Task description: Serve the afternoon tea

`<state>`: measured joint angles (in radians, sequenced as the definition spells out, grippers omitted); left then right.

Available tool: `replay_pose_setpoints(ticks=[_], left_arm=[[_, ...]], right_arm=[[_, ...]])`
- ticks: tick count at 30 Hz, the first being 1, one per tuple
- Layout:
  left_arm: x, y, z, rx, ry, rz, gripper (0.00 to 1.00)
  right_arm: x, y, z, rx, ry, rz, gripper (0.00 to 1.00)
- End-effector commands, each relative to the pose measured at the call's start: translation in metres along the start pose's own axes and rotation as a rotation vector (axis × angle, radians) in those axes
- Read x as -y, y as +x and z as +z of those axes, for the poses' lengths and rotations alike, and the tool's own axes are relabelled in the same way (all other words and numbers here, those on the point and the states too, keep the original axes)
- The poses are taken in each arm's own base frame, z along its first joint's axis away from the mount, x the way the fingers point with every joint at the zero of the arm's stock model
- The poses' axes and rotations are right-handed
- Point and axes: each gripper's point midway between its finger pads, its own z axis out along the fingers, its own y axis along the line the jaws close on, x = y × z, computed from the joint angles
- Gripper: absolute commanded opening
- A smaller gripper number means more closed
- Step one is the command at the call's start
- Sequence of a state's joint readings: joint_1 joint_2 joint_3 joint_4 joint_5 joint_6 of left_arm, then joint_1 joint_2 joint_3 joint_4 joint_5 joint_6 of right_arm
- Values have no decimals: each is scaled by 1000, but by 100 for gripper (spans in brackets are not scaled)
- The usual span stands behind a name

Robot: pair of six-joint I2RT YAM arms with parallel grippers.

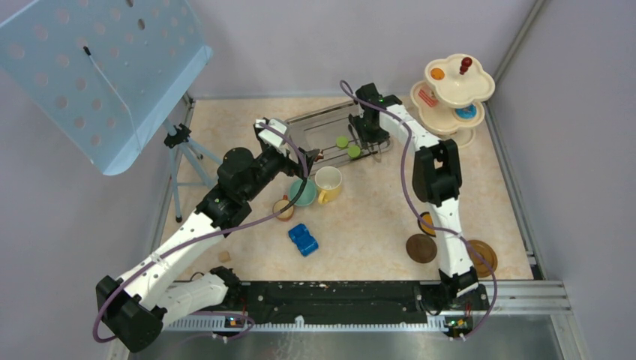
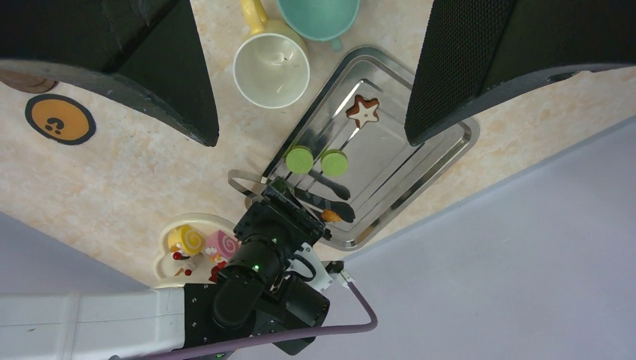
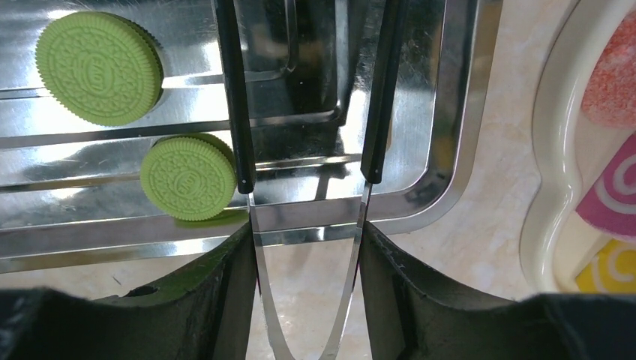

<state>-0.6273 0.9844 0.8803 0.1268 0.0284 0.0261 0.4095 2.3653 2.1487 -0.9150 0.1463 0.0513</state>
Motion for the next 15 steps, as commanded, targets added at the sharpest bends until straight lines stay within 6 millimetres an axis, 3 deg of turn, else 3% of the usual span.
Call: replay_pose_setpoints(ticks=[1,10,15], left_arm=[[0,-14,0,51,-1,6,99],[0,-15,-1,54,-2,6,99],[0,-16,-2,56,-1,6,99]], right_arm=[[9,-17,-6,42,34,-8,48],[10,-13,-2,17,100,-46,39],[8,-10,-1,5,115,-53,44]])
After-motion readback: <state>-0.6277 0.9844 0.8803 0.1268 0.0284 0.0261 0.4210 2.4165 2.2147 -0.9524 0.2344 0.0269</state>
